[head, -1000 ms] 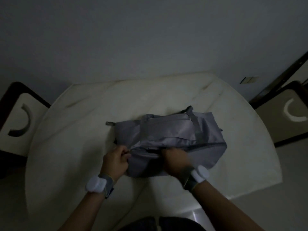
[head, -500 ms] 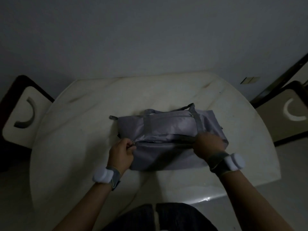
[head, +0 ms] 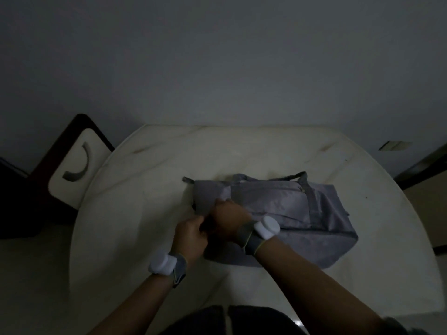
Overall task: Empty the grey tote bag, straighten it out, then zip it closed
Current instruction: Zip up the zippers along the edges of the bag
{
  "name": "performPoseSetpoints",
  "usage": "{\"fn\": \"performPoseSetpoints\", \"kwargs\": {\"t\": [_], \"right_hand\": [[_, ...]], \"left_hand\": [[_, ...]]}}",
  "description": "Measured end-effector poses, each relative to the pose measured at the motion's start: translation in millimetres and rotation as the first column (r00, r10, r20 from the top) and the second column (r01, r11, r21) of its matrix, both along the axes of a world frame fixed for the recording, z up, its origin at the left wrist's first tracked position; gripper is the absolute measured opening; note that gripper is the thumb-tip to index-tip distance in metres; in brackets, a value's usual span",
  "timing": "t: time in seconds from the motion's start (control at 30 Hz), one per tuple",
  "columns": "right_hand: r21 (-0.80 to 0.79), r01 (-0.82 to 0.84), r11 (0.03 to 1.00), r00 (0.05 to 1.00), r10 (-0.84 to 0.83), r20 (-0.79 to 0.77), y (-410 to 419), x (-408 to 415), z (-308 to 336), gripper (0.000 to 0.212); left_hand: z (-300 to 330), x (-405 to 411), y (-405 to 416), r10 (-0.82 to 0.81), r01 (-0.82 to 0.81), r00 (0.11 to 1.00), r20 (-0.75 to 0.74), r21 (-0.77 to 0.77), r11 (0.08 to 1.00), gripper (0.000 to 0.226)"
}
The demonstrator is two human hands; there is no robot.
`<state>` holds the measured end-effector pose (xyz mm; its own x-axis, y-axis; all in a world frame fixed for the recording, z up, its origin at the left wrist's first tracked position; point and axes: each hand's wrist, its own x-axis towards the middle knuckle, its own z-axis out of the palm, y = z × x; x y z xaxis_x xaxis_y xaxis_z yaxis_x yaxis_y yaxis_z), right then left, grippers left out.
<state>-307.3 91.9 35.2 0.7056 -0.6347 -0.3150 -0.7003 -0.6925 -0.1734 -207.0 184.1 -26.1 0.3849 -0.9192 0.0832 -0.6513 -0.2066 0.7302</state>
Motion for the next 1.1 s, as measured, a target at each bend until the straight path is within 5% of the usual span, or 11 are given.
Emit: {"fn": "performPoseSetpoints", "kwargs": {"t": [0.2, 0.37, 0.7, 0.87, 1.1], "right_hand": [[0.084, 0.043, 0.995, 0.999, -0.043, -0.012, -6, 11, 2, 0.025], [0.065, 0.007, 0.998, 0.997, -0.002, -0.082, -11, 15, -1, 0.048], [0.048, 0.086, 0.995, 0.996, -0.086, -0.002, -8, 19, 1, 0.027], [0.042, 0.16, 0.986, 0.987, -0.16, 0.003, -10, 13, 9, 0.033], [0.056, 0.303, 0.951, 0.95, -0.307, 0.059, -14, -4, 3, 0.028]], "left_hand": [[-2, 2, -2, 0.024, -0.024, 1.0, 0.003, -0.005, 1.0, 0.01], [-1, 5, -1, 0.032, -0.032, 0.999, -0.006, -0.03, 0.999, 0.015], [1, 10, -8, -0.012, 0.009, 0.997, -0.08, -0.03, 1.0, 0.017], [0, 12, -11, 0.006, -0.009, 0.994, -0.108, -0.026, 1.0, 0.017], [-1, 10, -22, -0.1, 0.099, 0.994, 0.048, 0.015, 0.995, 0.014]]}}
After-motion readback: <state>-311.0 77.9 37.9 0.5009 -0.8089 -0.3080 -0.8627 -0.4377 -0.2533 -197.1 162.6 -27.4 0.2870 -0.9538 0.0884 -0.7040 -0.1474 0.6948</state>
